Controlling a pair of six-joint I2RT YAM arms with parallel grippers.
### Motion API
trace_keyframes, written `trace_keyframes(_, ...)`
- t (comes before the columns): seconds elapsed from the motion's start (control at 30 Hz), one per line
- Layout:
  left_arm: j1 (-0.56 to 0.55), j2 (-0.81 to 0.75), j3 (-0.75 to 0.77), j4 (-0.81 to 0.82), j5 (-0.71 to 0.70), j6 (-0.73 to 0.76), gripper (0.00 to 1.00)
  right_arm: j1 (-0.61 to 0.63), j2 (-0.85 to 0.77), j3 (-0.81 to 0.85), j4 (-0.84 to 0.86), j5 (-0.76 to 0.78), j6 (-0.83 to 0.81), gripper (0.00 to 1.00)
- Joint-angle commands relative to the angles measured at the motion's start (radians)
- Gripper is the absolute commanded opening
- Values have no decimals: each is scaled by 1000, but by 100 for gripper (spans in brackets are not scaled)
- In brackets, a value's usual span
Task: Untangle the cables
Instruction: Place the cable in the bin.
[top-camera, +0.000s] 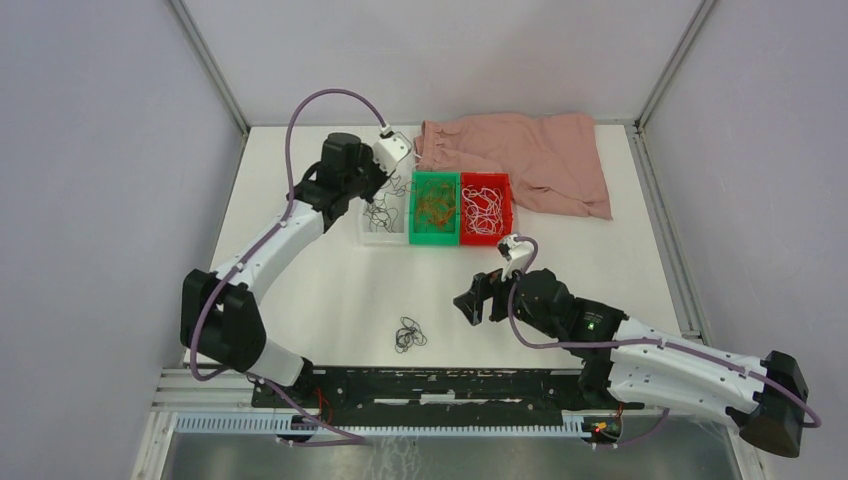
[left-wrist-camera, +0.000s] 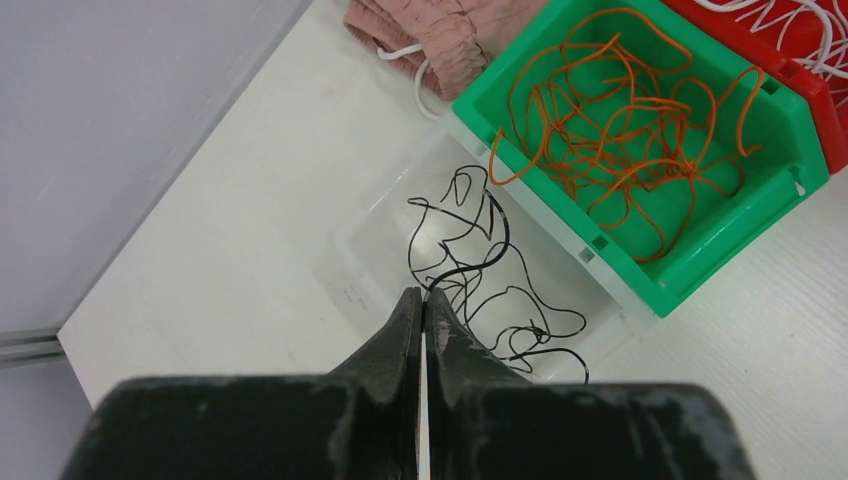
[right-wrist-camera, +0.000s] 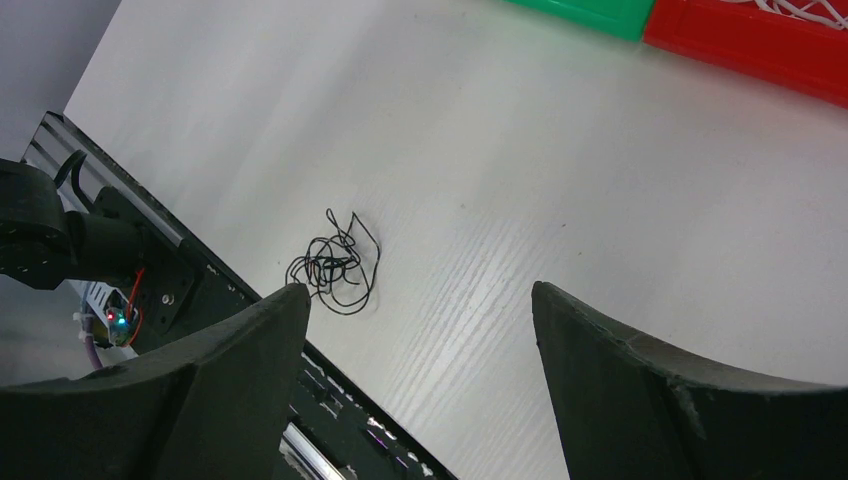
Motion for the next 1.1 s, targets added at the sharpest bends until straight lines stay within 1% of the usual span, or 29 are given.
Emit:
trace_keyframes(0.0,2,18,-15,36,-7,-56,3,-6,10,45,12,3,-14,88)
trace_keyframes(0.23,1,124,-63,106,-69,-34,3,-11,8,84,-39,-10,-7,88)
trace_keyframes(0.53,1,252,-43,250,-129,-46,3,-18,-8,105,-87,-27,10,88)
trace_keyframes(0.77,2,283,-48,315,-148,-22,3,-24,-18,95,-99,-29,18,88)
trace_keyframes(0.87,2,294,-42,319,-125,2,3,-29,-7,97,-98,-42,35,88)
trace_keyframes(1.07,3,331,-13,344,-140,54,3,-52,26,107,-80,-73,61,88)
